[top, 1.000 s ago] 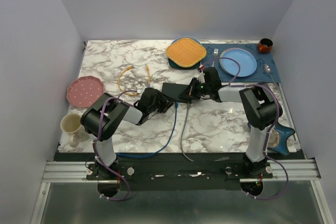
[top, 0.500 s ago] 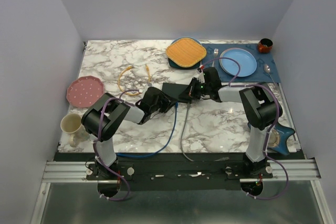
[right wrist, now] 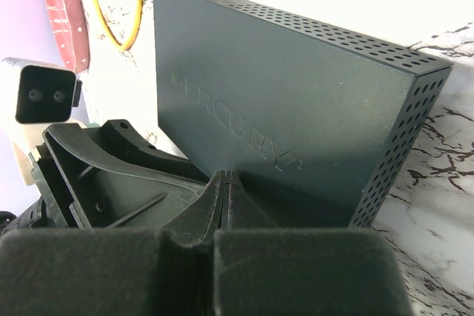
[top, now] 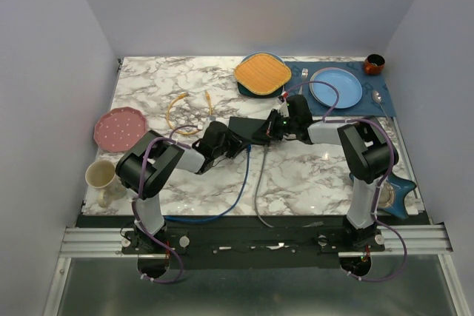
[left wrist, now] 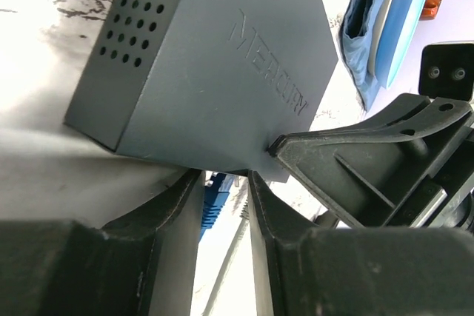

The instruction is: Pull the plug from the switch port

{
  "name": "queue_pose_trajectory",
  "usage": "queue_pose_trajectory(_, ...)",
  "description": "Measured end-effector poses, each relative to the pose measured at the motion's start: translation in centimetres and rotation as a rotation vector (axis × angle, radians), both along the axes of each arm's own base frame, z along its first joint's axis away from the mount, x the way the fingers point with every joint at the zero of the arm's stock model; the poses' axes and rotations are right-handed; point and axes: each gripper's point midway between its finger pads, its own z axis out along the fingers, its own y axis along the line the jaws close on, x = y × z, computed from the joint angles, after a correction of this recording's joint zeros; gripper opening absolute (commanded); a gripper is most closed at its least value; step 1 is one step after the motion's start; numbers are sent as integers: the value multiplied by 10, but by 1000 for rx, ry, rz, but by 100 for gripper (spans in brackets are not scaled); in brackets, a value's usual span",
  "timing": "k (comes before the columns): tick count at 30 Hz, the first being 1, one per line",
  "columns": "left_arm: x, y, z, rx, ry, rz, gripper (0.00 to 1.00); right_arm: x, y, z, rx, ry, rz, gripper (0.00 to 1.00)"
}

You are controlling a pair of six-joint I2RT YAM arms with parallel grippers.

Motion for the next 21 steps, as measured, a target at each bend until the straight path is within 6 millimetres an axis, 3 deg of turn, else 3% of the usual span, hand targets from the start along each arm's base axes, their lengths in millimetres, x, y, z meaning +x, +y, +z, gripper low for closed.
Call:
queue_pose_trajectory(6,2,-2,2,-1,-5,-3,28,0,0,0,0,0,0,1)
queue_pose_trajectory(21,0,-2,0,-1,-7,-14,34,0,0,0,0,0,0,1)
